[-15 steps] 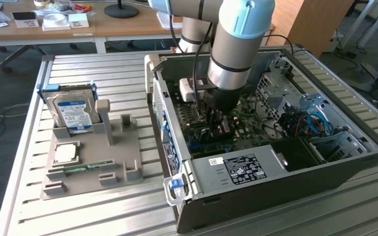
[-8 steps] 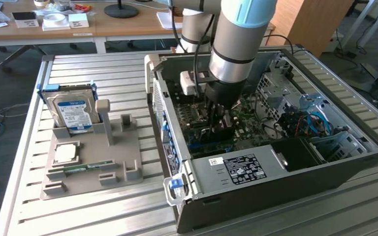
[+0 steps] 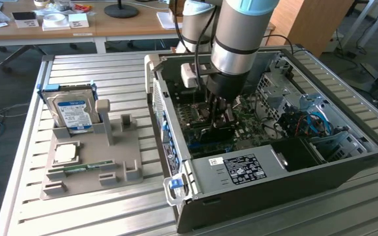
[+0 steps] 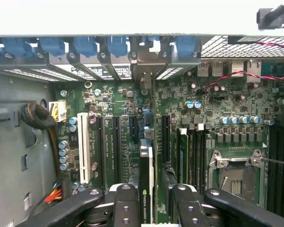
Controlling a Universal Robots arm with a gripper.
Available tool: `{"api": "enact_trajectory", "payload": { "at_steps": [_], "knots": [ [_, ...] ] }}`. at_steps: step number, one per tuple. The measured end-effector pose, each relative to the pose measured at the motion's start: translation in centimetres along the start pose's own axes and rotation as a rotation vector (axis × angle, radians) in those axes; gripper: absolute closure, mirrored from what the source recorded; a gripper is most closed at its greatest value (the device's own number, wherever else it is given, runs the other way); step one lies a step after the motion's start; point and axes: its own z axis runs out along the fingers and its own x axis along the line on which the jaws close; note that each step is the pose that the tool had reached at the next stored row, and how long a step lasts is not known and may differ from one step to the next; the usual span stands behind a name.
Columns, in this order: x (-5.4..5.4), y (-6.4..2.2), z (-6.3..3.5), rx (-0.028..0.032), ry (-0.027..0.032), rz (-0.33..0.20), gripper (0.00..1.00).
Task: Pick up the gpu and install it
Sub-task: 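Insert the gpu into the slot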
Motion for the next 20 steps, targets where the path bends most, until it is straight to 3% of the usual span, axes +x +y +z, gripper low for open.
{"api": "enact_trajectory", "payload": {
  "at_steps": [11, 20],
  "knots": [
    [0.0, 0.0, -0.33, -0.0001, 0.0003, 0.0, 0.66],
    [-0.1, -0.01, -1.46, 0.0, 0.0002, 0.0, 0.66]
  ]
}}
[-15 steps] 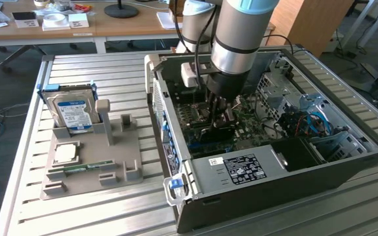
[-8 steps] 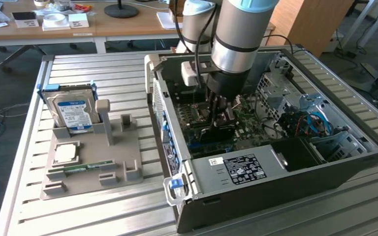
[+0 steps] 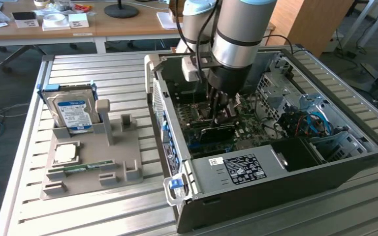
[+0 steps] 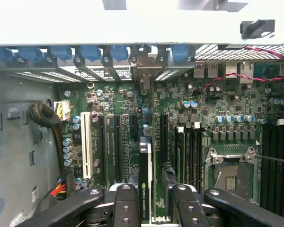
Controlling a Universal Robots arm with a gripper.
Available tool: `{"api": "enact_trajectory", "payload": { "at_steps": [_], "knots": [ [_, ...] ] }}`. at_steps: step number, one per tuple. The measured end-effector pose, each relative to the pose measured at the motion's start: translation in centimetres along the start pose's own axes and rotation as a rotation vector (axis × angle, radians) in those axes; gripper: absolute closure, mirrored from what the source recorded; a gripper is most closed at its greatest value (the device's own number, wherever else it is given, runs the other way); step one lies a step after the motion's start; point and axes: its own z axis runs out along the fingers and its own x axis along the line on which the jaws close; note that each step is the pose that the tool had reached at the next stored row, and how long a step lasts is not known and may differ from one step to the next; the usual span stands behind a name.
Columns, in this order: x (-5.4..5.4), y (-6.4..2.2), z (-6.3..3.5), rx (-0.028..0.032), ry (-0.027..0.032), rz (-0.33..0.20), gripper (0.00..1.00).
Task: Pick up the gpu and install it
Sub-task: 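Insert the gpu into the slot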
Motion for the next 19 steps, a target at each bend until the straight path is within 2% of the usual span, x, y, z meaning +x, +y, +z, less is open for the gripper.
{"api": "enact_trajectory", "payload": {
  "at_steps": [14, 19],
  "knots": [
    [-0.1, -0.05, -2.72, 0.0, 0.0, 0.0, 0.66],
    [-0.1, -0.05, -3.06, 0.0001, -0.0003, 0.0, 0.66]
  ]
}}
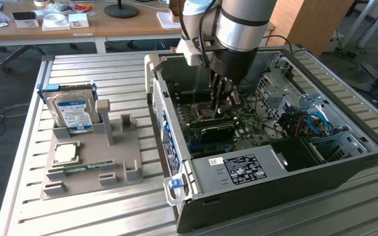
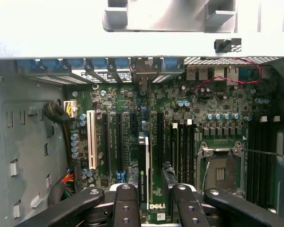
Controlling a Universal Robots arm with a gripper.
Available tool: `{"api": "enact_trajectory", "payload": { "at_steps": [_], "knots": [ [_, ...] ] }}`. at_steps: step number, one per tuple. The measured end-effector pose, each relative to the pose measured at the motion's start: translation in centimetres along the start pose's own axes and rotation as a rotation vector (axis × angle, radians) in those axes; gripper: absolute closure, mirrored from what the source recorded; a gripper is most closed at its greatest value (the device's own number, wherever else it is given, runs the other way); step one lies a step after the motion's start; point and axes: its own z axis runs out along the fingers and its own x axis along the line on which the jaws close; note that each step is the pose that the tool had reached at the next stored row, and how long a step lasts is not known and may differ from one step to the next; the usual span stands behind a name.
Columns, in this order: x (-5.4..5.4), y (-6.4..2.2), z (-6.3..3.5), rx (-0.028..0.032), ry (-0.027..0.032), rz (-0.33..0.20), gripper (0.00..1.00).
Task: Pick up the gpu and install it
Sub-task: 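Insert the gpu into the slot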
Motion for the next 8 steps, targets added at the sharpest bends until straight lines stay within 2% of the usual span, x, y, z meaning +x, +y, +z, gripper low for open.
{"api": "enact_trajectory", "payload": {
  "at_steps": [8],
  "knots": [
    [0.0, 0.0, -0.02, -0.0001, 0.0003, 0.0, 0.66]
  ]
}}
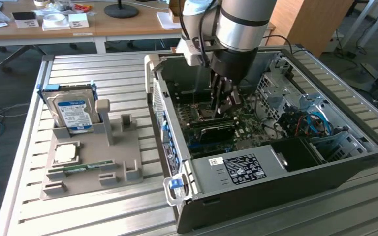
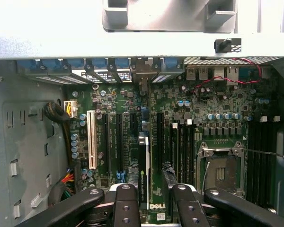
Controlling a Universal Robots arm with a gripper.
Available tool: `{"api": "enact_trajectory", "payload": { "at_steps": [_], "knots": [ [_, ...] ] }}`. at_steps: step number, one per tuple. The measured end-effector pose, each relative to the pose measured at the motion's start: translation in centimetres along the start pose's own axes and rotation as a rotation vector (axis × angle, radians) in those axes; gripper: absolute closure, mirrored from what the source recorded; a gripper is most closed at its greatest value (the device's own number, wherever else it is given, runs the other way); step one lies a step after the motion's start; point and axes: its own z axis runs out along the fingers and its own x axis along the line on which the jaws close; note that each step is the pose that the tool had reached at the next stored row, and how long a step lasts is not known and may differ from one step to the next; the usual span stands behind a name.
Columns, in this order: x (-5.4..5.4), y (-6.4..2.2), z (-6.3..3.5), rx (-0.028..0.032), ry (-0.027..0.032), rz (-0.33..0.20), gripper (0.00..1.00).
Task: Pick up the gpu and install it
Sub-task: 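Insert the gpu into the slot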
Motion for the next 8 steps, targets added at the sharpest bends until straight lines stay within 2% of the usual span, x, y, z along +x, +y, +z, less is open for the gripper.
{"api": "enact_trajectory", "payload": {
  "at_steps": [8],
  "knots": [
    [-0.02, -0.01, -0.66, 0.0, 0.0001, 0.0, 0.66]
  ]
}}
